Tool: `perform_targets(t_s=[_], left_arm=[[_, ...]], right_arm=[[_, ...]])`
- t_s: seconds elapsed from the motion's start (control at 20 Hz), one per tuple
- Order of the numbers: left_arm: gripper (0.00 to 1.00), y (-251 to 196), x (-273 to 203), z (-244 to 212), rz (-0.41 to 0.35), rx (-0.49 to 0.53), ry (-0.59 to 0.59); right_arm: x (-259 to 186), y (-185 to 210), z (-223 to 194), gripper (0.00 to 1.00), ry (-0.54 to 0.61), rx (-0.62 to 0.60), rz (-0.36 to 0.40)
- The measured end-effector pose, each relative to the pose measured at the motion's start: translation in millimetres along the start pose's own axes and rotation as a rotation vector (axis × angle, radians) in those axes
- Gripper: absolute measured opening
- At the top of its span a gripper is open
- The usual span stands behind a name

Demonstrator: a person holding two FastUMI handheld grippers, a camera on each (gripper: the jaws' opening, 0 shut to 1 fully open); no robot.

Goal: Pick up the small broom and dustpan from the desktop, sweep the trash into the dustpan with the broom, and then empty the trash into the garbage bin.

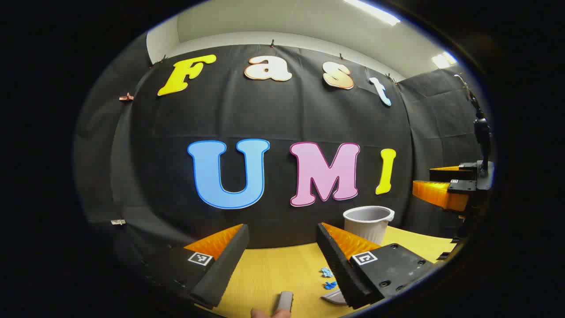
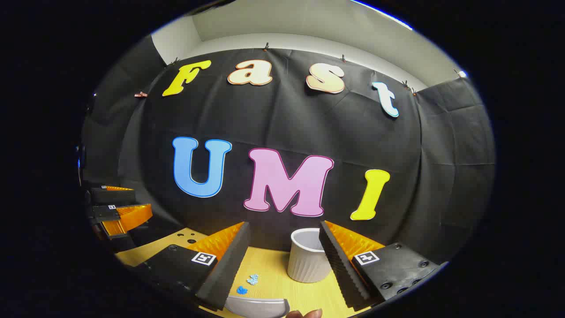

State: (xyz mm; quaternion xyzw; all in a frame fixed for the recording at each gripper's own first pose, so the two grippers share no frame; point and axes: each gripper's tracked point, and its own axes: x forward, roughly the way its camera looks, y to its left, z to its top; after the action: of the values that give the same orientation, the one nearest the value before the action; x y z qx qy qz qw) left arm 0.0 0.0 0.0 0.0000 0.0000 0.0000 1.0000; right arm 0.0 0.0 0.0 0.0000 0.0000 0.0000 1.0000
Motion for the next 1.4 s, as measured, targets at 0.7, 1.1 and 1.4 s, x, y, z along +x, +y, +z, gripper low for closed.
perform_targets(t_s=[0.7,1.1,1.4], left_arm=[[0.99,1,-7,0,0.012,0.002,-0.002],[0.99,2,-8,-13,0.025,-0.007,0.025],[0.99,11,-11,-38,0.045,0.008,0.067]], right_arm=[[-8,1,1,0.97,0.01,-0.006,0.004],[-38,23,-68,0.97,0.308,0.02,0.15],[-94,26,-193,0.96,0.715,0.03,0.21]])
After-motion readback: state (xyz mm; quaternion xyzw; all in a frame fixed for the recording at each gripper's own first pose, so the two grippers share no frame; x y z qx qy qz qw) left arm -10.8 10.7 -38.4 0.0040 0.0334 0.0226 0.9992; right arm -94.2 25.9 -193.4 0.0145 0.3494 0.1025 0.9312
